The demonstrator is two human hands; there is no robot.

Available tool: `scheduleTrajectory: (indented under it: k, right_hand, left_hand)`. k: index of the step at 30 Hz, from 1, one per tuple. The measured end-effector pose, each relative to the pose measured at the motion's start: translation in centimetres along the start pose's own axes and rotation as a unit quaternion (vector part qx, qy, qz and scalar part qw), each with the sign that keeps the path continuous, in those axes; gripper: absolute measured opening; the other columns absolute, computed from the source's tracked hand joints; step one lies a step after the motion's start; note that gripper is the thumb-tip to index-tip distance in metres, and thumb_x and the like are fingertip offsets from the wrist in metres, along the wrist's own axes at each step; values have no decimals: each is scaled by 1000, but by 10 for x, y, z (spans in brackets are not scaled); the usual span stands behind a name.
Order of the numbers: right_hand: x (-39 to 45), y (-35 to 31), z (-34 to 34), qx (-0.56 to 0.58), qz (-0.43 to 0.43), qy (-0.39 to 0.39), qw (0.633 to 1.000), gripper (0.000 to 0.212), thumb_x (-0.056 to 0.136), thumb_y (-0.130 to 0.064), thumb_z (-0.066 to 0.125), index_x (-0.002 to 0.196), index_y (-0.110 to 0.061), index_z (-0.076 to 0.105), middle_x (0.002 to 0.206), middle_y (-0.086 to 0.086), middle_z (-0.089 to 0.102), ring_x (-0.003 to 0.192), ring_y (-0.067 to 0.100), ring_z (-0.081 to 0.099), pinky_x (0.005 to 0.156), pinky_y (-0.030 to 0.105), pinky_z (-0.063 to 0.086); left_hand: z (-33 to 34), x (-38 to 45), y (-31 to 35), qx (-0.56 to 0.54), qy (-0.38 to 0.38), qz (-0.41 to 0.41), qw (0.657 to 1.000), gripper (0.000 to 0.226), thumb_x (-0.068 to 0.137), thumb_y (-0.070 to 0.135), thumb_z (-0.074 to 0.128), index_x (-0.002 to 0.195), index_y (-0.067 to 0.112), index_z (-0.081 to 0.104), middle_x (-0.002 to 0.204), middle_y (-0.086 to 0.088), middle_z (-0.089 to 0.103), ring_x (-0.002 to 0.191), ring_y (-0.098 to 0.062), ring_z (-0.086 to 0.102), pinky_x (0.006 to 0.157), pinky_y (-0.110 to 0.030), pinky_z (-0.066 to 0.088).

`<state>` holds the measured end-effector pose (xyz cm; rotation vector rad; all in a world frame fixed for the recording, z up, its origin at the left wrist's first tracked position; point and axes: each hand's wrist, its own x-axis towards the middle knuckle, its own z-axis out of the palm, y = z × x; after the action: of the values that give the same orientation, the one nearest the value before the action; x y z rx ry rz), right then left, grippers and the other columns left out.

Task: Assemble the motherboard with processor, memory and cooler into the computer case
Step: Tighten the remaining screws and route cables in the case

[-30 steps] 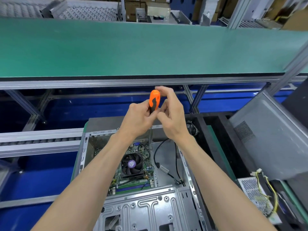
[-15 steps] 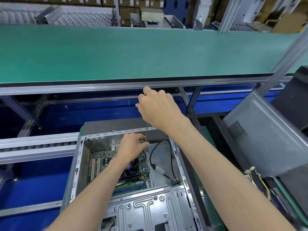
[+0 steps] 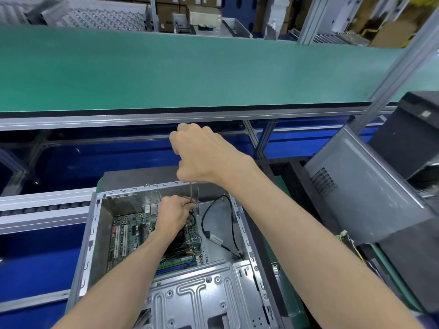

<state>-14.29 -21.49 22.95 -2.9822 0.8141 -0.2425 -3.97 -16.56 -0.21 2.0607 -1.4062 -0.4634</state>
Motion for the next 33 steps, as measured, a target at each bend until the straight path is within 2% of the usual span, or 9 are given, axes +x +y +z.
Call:
scheduleTrajectory:
  k: [3, 6, 9, 11, 16, 20, 26, 31, 33]
  right_hand:
    - [3, 1, -3, 2, 10, -5, 1000, 16, 81, -14, 60, 81, -12, 44, 75, 0, 38, 64, 22, 40, 53, 31, 26]
    - [3, 3, 1, -65, 38, 34, 997, 41, 92, -24, 57, 67, -19, 25, 70, -4, 27, 55, 17, 27, 60, 34, 27]
    - [1, 5, -1, -5, 18, 5, 1000, 19, 77, -17, 62, 78, -14, 44, 80, 1, 42, 60, 18, 36, 51, 28, 20]
    - [3, 3, -2, 15, 13, -9, 1000, 17, 76, -13, 61, 87, -11, 48, 85, 3, 45, 65, 21, 40, 49, 28, 20]
    - [4, 1, 5, -44, 62, 55, 996, 43, 94, -22, 57, 67, -19, 24, 69, -3, 27, 57, 17, 29, 53, 31, 20]
    - [-2, 3, -2, 24, 22, 6, 999, 16, 75, -13, 62, 84, -10, 49, 85, 4, 44, 60, 16, 33, 49, 28, 20]
    - [1, 0, 7, -22, 49, 48, 997, 32, 91, -17, 60, 74, -15, 33, 70, -3, 26, 57, 14, 24, 51, 30, 21]
    - [1, 6, -1, 48, 31, -10, 998, 16, 72, -9, 60, 83, -9, 49, 87, 7, 49, 71, 28, 47, 60, 36, 42]
    - [2, 5, 1, 23, 46, 6, 999, 24, 78, -12, 61, 73, -14, 38, 76, 3, 40, 62, 21, 39, 53, 32, 32]
  left_hand:
    - [1, 1, 0, -7, -5, -3, 1000, 11, 86, 20, 74, 88, 11, 82, 92, 0, 78, 90, -22, 71, 83, -33, 53]
    - [2, 3, -1, -3, -20, -13, 1000, 12, 87, 23, 74, 90, 14, 82, 92, 0, 78, 91, -23, 70, 84, -36, 53]
    - [1, 5, -1, -2, -33, -27, 999, 13, 88, 24, 73, 90, 15, 82, 91, -1, 78, 91, -25, 69, 84, -36, 52]
    - [1, 6, -2, 3, -35, -27, 999, 13, 88, 25, 73, 89, 15, 82, 91, -1, 78, 91, -24, 69, 83, -35, 52]
    - [3, 6, -3, 24, -36, -29, 999, 16, 90, 28, 72, 94, 16, 81, 91, -1, 78, 87, -23, 68, 77, -30, 53]
    - [4, 6, -2, 39, -28, -26, 999, 15, 90, 28, 71, 92, 18, 81, 88, -2, 78, 85, -25, 68, 72, -28, 50]
    - [6, 7, -4, 51, -30, -11, 998, 14, 91, 26, 70, 94, 18, 81, 93, -1, 78, 91, -27, 67, 76, -30, 48]
    - [5, 9, -4, 48, -41, -16, 998, 15, 91, 26, 71, 94, 17, 81, 95, -3, 78, 95, -29, 67, 81, -33, 51]
    - [4, 9, -3, 50, -44, -15, 998, 14, 90, 26, 71, 95, 17, 81, 96, -2, 78, 95, -26, 68, 81, -30, 51]
